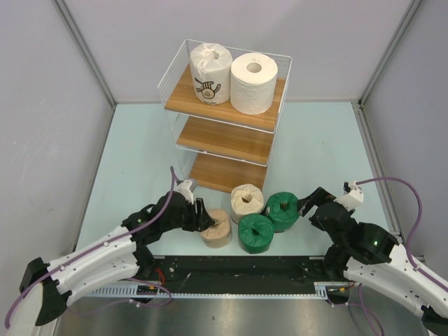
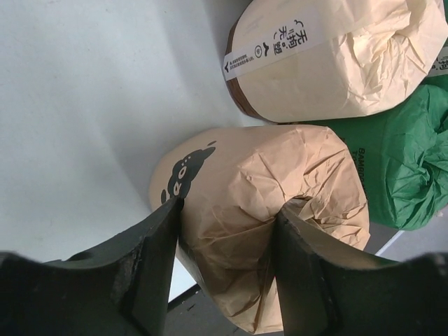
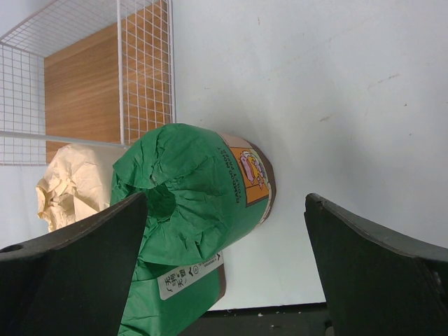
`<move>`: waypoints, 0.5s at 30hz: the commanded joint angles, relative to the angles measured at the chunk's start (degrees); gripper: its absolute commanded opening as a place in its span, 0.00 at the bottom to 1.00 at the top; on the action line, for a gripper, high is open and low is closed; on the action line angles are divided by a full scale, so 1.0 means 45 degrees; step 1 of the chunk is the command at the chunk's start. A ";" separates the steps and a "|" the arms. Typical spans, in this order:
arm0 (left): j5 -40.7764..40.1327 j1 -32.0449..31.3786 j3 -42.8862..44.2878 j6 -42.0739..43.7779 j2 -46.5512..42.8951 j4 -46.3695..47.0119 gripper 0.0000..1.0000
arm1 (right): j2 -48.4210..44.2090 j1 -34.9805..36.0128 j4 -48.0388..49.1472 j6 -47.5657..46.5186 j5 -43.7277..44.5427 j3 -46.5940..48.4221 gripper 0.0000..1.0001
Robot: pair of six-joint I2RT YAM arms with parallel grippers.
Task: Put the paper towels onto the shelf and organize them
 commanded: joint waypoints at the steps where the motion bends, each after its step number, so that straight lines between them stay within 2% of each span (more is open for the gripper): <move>1: 0.0078 -0.0157 0.0762 -0.0084 -0.0576 -0.0216 0.56 | 0.0006 -0.0028 -0.0038 0.0402 0.0370 -0.0069 1.00; 7: -0.0312 -0.0157 0.2674 -0.0085 -0.1280 -0.1326 0.56 | 0.0025 -0.0028 -0.0019 0.0402 0.0369 -0.0069 1.00; 15: -0.3120 -0.0157 0.6854 0.0364 -0.1320 -0.2560 0.55 | -0.0014 -0.0028 -0.0018 0.0422 0.0331 -0.0069 1.00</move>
